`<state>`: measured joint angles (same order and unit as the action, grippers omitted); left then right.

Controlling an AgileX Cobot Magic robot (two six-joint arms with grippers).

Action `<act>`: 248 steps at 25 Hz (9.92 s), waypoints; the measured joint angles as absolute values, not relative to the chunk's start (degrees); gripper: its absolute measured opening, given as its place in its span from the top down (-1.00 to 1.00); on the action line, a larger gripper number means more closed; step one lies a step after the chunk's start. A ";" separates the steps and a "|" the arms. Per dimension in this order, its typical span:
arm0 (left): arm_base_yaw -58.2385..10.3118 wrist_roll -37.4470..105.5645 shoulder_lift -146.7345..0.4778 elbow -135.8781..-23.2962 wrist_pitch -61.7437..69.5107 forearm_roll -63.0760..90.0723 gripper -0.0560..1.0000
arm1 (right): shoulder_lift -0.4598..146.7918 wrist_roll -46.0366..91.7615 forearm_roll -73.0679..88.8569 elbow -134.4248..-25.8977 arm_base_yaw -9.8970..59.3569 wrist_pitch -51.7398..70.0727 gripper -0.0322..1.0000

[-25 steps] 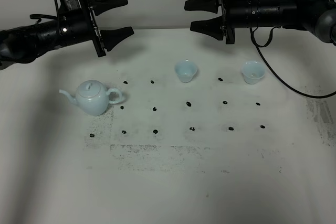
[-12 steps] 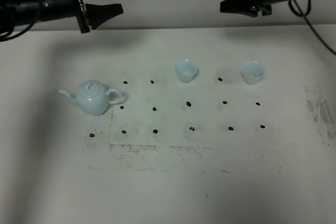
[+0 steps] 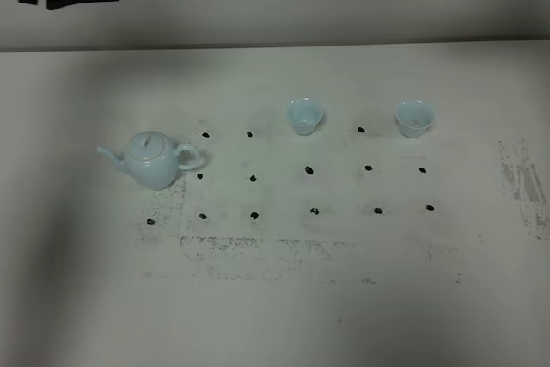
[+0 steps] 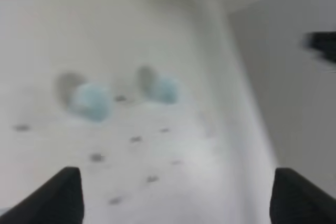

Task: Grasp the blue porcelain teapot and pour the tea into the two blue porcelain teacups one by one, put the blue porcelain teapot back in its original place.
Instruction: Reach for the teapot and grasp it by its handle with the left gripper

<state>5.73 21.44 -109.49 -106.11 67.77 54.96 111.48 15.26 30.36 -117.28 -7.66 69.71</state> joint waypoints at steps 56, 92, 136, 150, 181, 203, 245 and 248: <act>5.73 9.75 -97.84 -104.84 59.86 21.56 -0.36 | 2.39 10.03 8.89 -30.88 8.36 63.13 -0.19; 5.73 12.00 -97.84 -104.84 60.20 22.32 -0.36 | -0.41 10.78 10.10 -30.41 4.52 64.72 0.11; 5.73 13.52 -97.84 -104.84 58.78 22.86 -0.36 | -0.41 10.62 12.95 -30.20 -0.86 64.66 0.48; 5.73 13.92 -97.84 -104.84 58.78 22.87 -0.36 | -0.41 10.58 15.25 -30.20 -0.86 64.66 0.48; 4.95 15.87 -97.84 -104.84 58.92 23.13 -0.36 | -0.41 11.28 12.87 -30.20 -0.86 63.93 0.48; -28.65 7.07 -115.08 -104.79 51.84 -3.09 -0.32 | -0.41 11.28 15.32 -30.20 -0.86 63.89 0.48; -33.03 -11.55 -129.55 -104.79 58.72 -36.80 -0.31 | -0.41 11.28 15.38 -30.20 -0.86 63.86 0.48; -33.03 -11.55 -129.55 -104.79 59.61 -36.80 -0.31 | -0.41 11.28 15.38 -30.20 -0.86 63.82 0.48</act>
